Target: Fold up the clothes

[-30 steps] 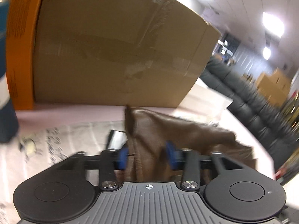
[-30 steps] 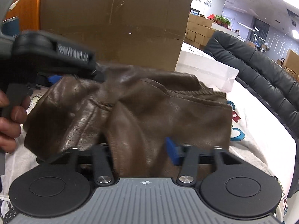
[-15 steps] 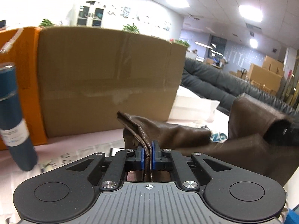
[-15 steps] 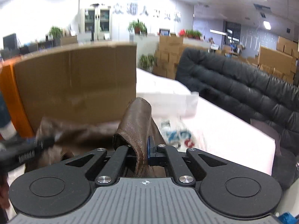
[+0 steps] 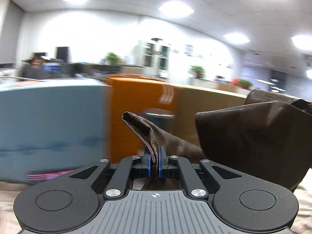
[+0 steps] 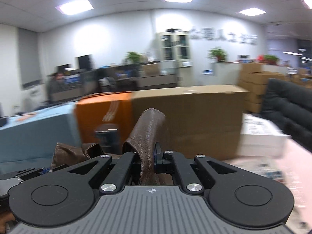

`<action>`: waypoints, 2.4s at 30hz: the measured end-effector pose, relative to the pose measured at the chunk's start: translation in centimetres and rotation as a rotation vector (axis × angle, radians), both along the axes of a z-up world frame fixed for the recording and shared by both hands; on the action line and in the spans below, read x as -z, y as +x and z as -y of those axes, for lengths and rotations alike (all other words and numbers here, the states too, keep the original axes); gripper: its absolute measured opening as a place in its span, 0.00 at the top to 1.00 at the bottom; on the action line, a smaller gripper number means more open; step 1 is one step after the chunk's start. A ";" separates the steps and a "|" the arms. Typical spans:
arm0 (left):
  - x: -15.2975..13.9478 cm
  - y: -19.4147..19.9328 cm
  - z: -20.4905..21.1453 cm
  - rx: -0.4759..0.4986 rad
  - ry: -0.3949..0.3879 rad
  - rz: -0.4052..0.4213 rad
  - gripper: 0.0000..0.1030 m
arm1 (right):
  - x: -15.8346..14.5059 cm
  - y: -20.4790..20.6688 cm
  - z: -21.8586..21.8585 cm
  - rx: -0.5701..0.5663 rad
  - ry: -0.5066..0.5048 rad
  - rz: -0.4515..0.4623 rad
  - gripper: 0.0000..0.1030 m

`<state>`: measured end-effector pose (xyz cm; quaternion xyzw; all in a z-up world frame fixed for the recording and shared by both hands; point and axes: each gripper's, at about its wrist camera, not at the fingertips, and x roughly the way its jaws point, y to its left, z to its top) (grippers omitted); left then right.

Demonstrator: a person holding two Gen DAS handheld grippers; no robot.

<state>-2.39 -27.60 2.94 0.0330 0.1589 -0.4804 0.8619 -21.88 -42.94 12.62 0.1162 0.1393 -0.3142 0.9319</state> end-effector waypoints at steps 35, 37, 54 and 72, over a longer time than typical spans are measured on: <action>12.0 2.9 -19.7 -0.076 0.501 -0.193 0.60 | 17.7 -1.8 2.2 0.105 0.219 -0.450 0.43; 11.7 3.2 -19.1 -0.101 0.539 -0.133 0.29 | 15.6 -1.2 2.2 0.000 0.175 -0.433 0.35; 8.9 6.7 -9.8 0.371 0.585 0.001 0.14 | 9.5 7.7 2.0 -0.634 0.121 -0.495 0.14; 11.0 10.1 -7.5 0.546 0.558 -0.252 0.94 | 13.6 9.0 3.2 -0.669 0.311 -0.560 0.93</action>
